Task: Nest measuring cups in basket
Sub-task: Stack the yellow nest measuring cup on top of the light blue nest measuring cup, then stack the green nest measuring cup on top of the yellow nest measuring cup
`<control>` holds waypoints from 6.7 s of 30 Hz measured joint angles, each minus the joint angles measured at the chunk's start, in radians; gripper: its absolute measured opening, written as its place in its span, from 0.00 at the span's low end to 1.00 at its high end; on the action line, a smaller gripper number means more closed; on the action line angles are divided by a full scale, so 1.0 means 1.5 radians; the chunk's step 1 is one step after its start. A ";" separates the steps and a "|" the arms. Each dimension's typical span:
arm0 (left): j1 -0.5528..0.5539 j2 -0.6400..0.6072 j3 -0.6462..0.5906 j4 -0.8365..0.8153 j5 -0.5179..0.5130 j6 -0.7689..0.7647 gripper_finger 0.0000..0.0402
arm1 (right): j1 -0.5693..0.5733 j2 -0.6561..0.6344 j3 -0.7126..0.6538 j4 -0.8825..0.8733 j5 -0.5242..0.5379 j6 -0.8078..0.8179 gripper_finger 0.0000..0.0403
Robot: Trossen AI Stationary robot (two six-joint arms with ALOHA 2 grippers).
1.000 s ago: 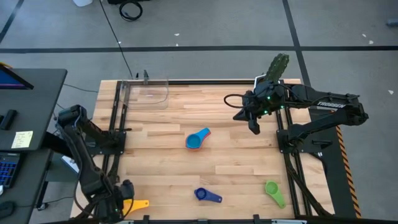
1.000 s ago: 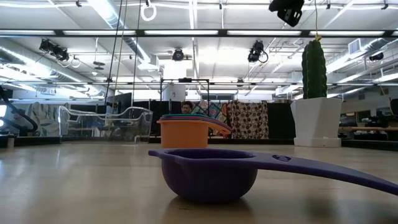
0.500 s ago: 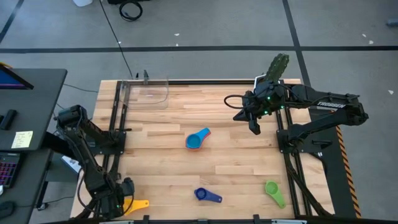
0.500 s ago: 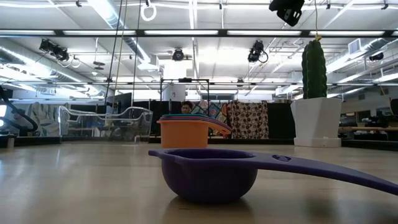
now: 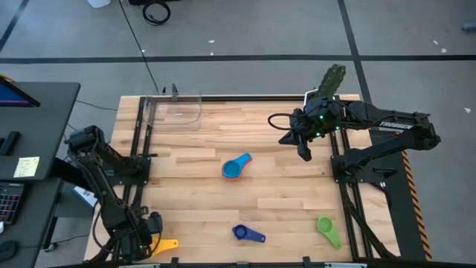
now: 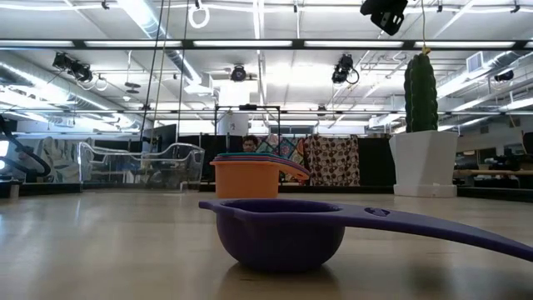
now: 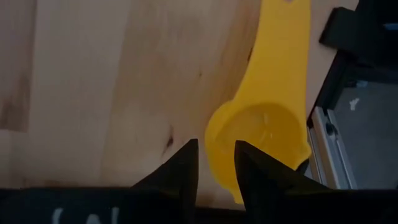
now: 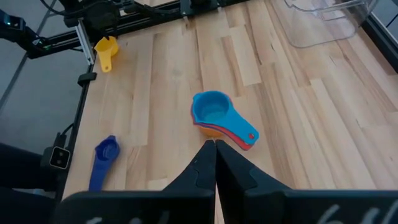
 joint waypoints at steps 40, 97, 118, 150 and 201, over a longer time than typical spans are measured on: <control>0.274 -0.053 0.009 0.009 0.007 0.086 0.03 | 0.021 -0.032 0.019 0.000 0.002 -0.021 0.02; 0.823 0.272 0.364 -0.111 -0.012 0.586 0.03 | 0.024 -0.069 0.030 -0.040 0.163 -0.070 0.02; 0.829 0.283 0.364 -0.098 0.088 0.603 0.20 | 0.024 -0.069 0.030 -0.040 0.163 -0.067 0.02; 0.844 0.281 0.901 -0.490 0.134 0.787 0.18 | 0.138 -0.087 0.030 -0.464 -0.079 0.085 0.01; 0.685 0.274 0.985 -0.609 0.187 0.796 0.18 | 0.564 0.324 -0.114 -0.203 -0.127 0.172 0.31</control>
